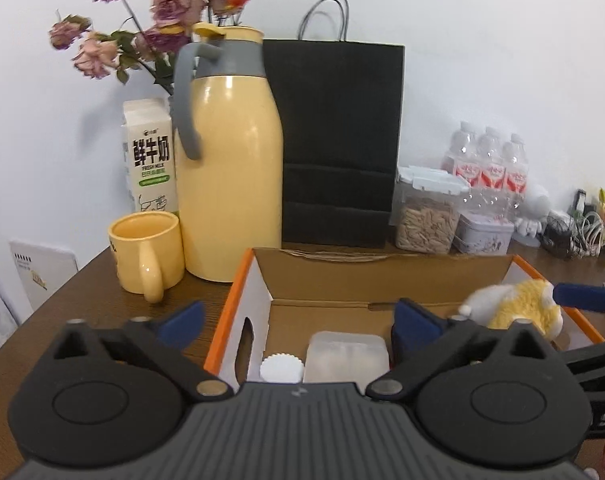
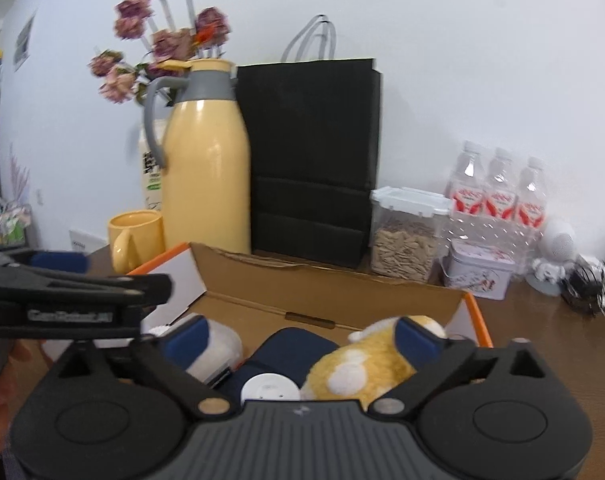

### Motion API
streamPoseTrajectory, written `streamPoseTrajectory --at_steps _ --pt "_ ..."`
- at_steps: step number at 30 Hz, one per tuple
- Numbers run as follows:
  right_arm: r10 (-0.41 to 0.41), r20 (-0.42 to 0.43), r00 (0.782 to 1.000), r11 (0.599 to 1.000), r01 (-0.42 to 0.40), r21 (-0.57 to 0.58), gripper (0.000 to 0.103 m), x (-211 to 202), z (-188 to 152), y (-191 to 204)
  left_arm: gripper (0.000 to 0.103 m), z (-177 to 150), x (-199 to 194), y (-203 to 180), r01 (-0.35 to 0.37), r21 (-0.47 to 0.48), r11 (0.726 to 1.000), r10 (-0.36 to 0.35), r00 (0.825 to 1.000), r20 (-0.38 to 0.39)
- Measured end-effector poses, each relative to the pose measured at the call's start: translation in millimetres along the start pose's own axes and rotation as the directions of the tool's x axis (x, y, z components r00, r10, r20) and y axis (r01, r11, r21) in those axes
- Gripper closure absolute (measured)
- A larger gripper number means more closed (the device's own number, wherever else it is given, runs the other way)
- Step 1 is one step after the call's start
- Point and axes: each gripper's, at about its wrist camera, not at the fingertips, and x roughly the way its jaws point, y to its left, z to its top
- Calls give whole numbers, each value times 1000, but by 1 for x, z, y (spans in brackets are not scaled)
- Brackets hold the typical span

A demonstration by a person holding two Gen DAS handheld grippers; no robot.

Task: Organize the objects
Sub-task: 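Carry both white caps into the cardboard box and open both grippers, then withdraw both tools from the box toward the remaining table items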

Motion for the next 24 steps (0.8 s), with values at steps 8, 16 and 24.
streamPoseTrajectory --at_steps 8,16,24 --pt "13 2 1000 1000 -13 15 0 -5 1 -4 0 3 -9 0 9 -3 1000 -9 1000 20" --pt "10 32 999 1000 -10 8 0 -26 5 -3 0 6 -32 3 39 -11 999 -39 997 68" --pt "-2 58 998 1000 2 -9 0 -57 3 -2 0 5 -63 4 73 5 997 -73 994 86"
